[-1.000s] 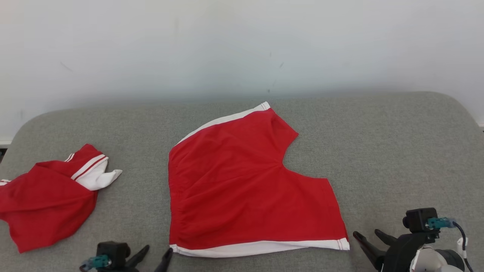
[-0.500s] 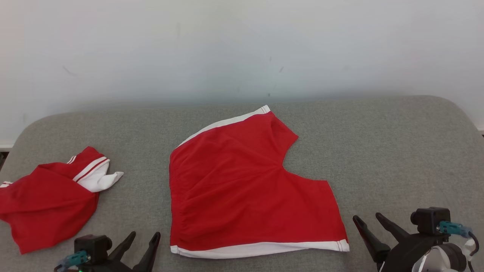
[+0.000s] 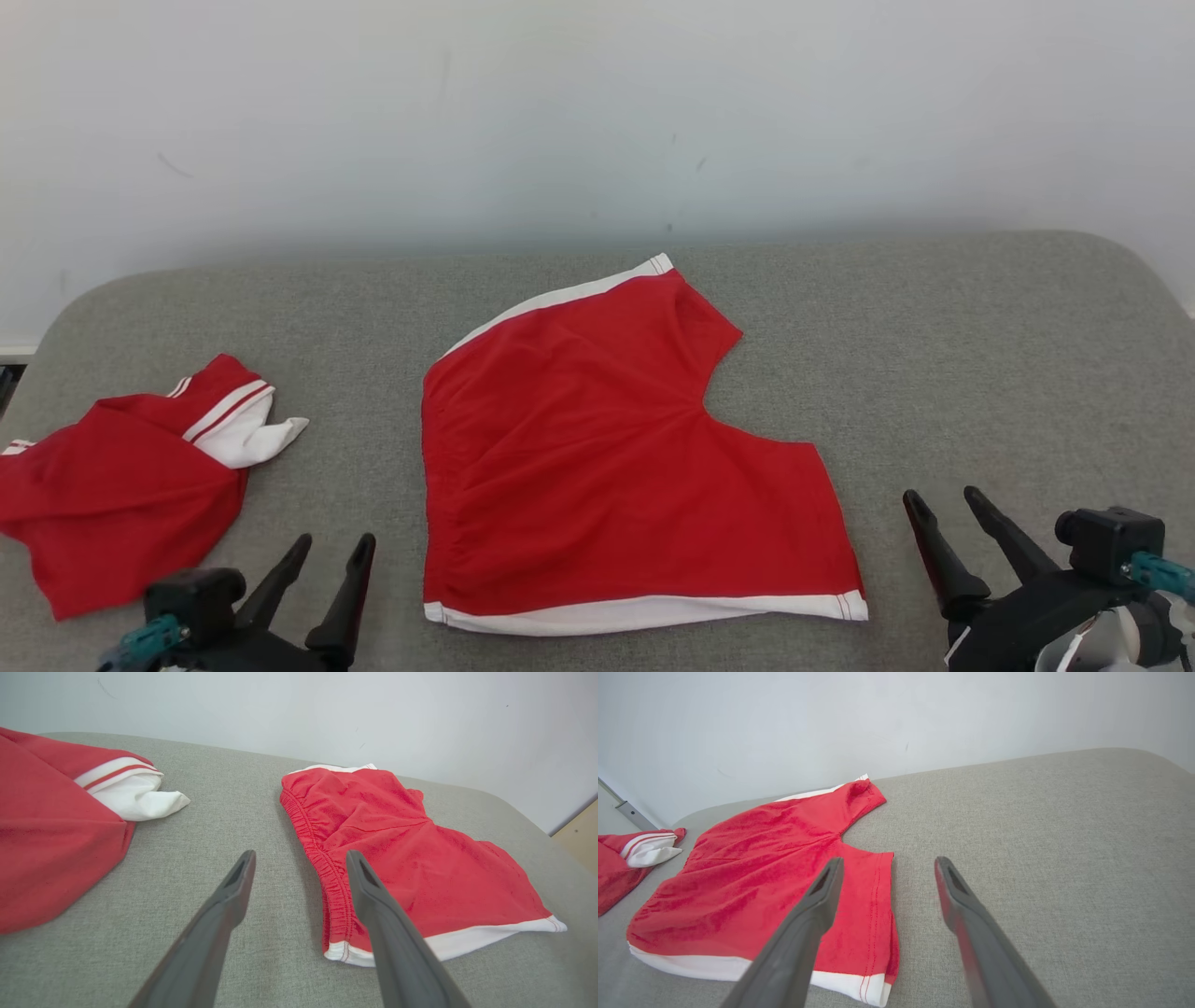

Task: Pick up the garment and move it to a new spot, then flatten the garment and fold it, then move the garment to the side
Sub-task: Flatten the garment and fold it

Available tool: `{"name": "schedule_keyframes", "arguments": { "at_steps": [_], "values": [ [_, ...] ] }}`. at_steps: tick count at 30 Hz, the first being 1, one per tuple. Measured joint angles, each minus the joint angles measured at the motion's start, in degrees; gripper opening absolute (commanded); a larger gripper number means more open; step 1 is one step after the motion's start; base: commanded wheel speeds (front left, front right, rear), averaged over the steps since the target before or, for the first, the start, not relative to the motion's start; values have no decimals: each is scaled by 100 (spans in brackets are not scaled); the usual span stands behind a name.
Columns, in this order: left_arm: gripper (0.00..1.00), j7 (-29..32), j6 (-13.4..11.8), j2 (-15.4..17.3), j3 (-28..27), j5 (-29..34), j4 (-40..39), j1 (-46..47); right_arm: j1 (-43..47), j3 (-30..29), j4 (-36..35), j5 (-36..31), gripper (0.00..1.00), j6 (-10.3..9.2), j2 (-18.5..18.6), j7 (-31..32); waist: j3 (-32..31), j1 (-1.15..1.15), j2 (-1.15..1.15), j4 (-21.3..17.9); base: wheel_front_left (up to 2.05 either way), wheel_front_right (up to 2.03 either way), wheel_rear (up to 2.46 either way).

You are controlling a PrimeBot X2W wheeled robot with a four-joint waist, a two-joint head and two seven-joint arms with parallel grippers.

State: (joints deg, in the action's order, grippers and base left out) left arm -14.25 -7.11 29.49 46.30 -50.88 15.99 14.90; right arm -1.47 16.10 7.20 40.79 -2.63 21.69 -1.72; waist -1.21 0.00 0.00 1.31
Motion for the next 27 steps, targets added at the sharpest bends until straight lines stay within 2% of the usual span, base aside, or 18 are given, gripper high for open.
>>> {"name": "schedule_keyframes", "arguments": {
  "at_steps": [13,22,27],
  "values": [
    [100,-9,-1,-346,-1098,727,-46,-555,226,-124,-189,-197,100,-197,-89,-464,7,0,0,6,0,0,0],
    [100,-10,-1,-587,-1791,1131,-199,-1005,522,-435,-367,-358,100,-337,-119,-932,5,0,0,17,0,0,0],
    [100,-10,-1,-724,-2142,1395,-290,-1228,628,-547,-448,-400,100,-349,-136,-1042,2,0,0,11,0,0,0]
  ]
}}
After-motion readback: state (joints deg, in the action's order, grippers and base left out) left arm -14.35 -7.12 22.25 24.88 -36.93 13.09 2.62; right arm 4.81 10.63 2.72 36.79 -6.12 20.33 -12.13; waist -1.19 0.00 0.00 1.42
